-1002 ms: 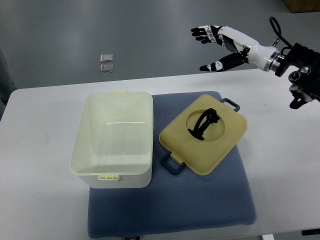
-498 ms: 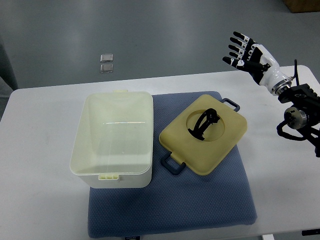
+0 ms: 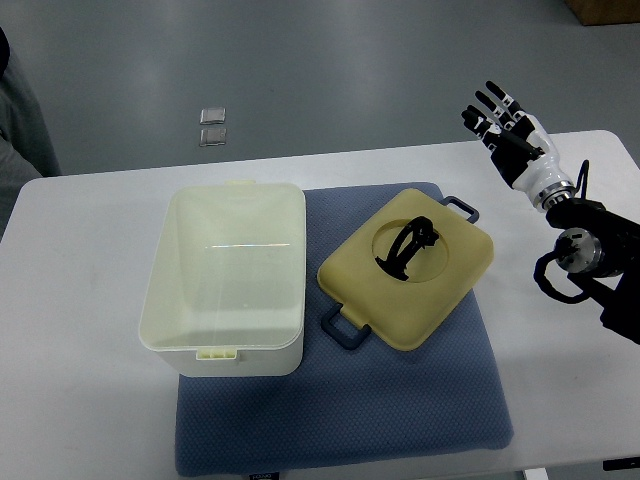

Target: Open white storage box with right hand

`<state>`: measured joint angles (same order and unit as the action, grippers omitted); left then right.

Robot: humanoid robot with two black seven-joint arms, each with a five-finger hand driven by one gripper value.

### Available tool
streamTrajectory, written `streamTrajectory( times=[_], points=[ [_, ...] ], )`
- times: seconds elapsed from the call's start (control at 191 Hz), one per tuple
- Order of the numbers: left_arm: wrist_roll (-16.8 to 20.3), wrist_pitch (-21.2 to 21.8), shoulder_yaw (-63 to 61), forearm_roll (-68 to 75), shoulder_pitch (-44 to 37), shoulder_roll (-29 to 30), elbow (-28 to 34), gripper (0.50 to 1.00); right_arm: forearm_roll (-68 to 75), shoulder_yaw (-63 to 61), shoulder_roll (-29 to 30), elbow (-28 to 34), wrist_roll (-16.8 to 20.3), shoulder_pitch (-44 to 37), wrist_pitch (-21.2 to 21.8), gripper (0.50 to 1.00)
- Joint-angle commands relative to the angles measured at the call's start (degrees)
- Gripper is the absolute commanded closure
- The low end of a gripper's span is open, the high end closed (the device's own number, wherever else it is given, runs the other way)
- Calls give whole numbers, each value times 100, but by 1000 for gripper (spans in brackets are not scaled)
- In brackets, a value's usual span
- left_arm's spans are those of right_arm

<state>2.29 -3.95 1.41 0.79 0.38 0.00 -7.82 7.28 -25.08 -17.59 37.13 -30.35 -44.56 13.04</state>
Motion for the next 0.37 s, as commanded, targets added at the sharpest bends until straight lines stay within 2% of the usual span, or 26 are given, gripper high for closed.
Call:
streamTrajectory(
  times=[0.0, 0.367],
  points=[
    [-1, 0, 0, 0, -3, 0, 0, 500, -16, -67, 168, -4, -33, 62, -12, 576],
    [-1, 0, 0, 0, 6, 0, 0, 500, -77, -207, 142, -127, -50, 70, -47, 574]
  ],
)
